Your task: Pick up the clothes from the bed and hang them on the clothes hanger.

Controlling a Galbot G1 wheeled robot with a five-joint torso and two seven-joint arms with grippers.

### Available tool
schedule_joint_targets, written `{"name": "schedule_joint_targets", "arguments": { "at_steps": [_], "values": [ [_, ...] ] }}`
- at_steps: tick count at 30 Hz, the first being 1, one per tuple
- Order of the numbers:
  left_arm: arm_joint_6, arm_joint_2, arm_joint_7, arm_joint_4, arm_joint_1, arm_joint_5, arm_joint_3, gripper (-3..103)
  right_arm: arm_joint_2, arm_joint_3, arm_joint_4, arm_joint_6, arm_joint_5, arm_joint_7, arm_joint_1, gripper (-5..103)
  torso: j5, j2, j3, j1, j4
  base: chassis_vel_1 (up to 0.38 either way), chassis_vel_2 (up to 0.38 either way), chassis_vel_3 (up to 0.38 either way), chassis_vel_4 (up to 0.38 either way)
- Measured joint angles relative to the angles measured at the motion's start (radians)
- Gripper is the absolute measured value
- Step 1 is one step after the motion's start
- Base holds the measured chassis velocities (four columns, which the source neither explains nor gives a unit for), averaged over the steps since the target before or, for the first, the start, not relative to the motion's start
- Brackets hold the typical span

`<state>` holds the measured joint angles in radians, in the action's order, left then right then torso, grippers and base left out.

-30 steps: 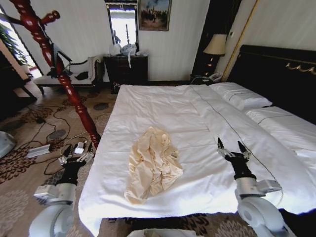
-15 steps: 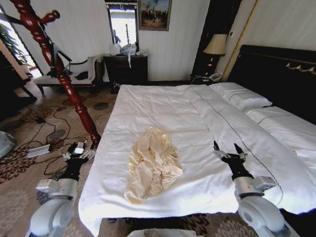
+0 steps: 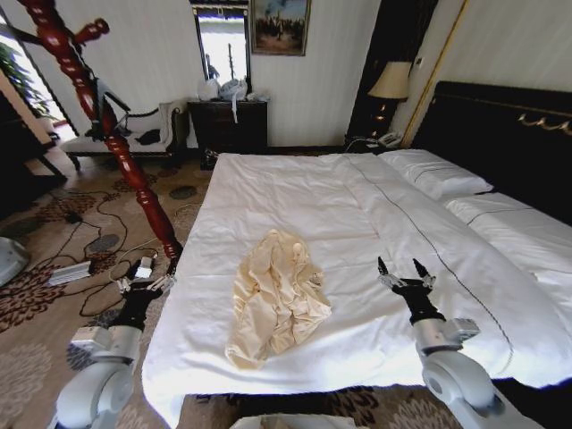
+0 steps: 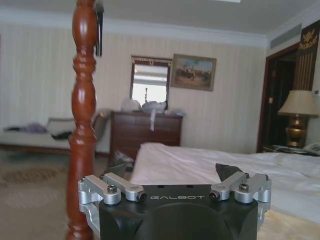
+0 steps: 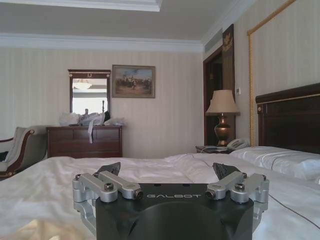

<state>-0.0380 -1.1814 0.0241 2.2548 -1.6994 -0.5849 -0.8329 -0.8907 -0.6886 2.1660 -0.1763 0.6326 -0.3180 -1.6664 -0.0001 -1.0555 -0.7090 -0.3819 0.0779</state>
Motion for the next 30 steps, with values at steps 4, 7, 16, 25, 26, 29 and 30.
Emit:
{"name": "schedule_joint_targets", "arguments": {
  "at_steps": [4,7,16,25,26,29,30],
  "values": [
    [-0.124,0.039,0.053,0.079,-0.032,-0.259,0.062,100,0.004,-0.016,-0.011,0.004,0.023,-0.022,0.033,100,0.0002,0.0,0.0,0.0,-0.0002,0.0,0.0,0.0,0.0],
    [-0.181,0.058,0.113,0.099,-0.027,-0.372,0.098,100,0.003,-0.021,-0.017,0.005,0.028,-0.031,0.041,100,0.0003,0.0,0.0,0.0,0.0001,0.0,0.0,0.0,0.0],
    [-0.382,0.06,0.35,0.087,0.033,-0.656,0.241,100,-0.013,-0.022,-0.023,0.015,0.034,-0.057,0.049,100,0.0002,0.0,0.0,0.0,0.0001,0.0,0.0,0.0,0.0],
    [-0.702,0.045,0.689,0.092,0.065,-1.004,0.28,100,-0.018,-0.019,-0.023,0.019,0.033,-0.066,0.049,100,0.0001,0.0,0.0,0.0,-0.0001,0.0,0.0,0.0,0.0],
    [-0.709,0.044,0.694,0.094,0.069,-1.014,0.285,100,-0.019,-0.018,-0.023,0.019,0.032,-0.066,0.049,100,0.0002,0.0,0.0,0.0,0.0,0.0,0.0,0.0,0.0],
    [-0.711,0.032,0.695,0.087,0.078,-1.014,0.302,100,-0.026,-0.016,-0.025,0.02,0.028,-0.066,0.049,100,0.0002,0.0,0.0,0.0,0.0,0.0,0.0,0.0,0.0],
    [-0.711,0.032,0.695,0.087,0.078,-1.014,0.302,100,-0.026,-0.016,-0.025,0.02,0.028,-0.066,0.049,100,0.0002,0.0,0.0,0.0,0.0,0.0,0.0,0.0,0.0]
  ]
}}
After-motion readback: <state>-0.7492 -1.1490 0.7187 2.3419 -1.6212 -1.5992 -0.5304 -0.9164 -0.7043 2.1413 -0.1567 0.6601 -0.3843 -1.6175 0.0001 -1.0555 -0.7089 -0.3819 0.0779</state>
